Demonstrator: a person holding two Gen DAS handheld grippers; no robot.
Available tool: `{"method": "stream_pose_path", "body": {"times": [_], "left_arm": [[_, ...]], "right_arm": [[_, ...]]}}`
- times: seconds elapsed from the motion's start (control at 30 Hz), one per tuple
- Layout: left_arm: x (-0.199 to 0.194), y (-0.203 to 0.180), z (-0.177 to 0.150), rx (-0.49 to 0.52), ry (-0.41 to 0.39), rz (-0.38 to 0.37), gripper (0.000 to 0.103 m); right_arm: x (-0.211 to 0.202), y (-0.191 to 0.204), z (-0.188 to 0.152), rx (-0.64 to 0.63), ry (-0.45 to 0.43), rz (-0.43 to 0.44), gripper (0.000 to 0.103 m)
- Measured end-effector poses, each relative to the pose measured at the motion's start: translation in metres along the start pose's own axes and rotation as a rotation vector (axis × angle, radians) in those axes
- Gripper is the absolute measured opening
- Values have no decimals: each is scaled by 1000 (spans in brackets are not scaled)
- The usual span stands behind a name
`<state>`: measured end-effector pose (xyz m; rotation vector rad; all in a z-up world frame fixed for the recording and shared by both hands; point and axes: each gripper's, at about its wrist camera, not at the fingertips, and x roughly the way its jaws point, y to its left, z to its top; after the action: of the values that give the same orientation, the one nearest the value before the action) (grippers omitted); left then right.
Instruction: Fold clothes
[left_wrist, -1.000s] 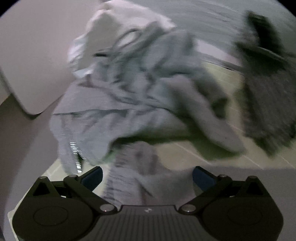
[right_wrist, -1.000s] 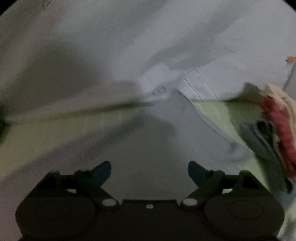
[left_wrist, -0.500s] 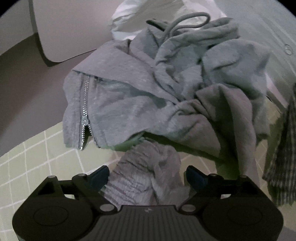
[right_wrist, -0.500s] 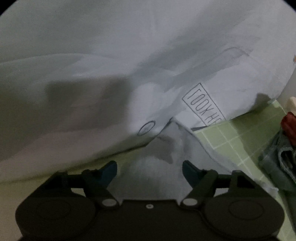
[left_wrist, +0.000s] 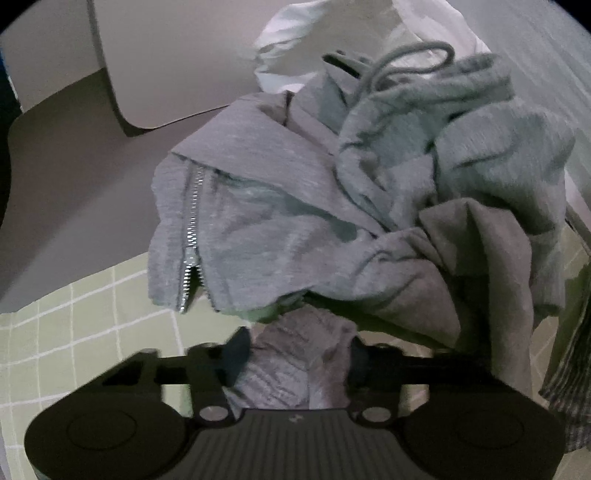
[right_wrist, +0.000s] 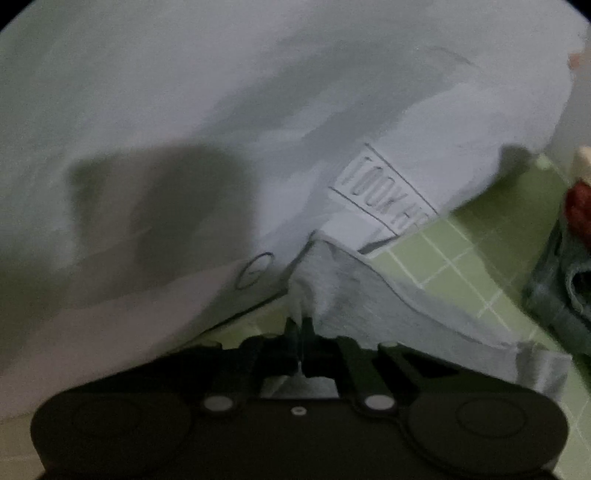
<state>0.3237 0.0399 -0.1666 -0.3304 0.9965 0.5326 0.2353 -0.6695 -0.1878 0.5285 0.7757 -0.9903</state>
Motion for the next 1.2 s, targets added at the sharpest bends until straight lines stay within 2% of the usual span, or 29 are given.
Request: {"method": "stream_pose_path", "body": {"times": [0.13,0.27,0.4,0.6,0.87,1.2], "left_arm": [[-12,11,0,-13,3,-82,15],[-38,21,5,35,-40,-115,14],[-68,35,3,34,-73,-163,12],[-106,66,-9,30,-130,-219,12],[-137,102,-23,34,-169,-277,12],[-161,141,-48,56,-186,-332,11]], "right_arm": [[-26,-20,0,25,-35,28,1],[-73,-38,-2,-32,-122,47,1],[-122,-62,-6,-84,-216,61,1],[-189,-117,-21,-120,-334,66,1],[-238,-204,-50,23,-358,87,1],[-279,-296,-100,104,-388,70,1]]}}
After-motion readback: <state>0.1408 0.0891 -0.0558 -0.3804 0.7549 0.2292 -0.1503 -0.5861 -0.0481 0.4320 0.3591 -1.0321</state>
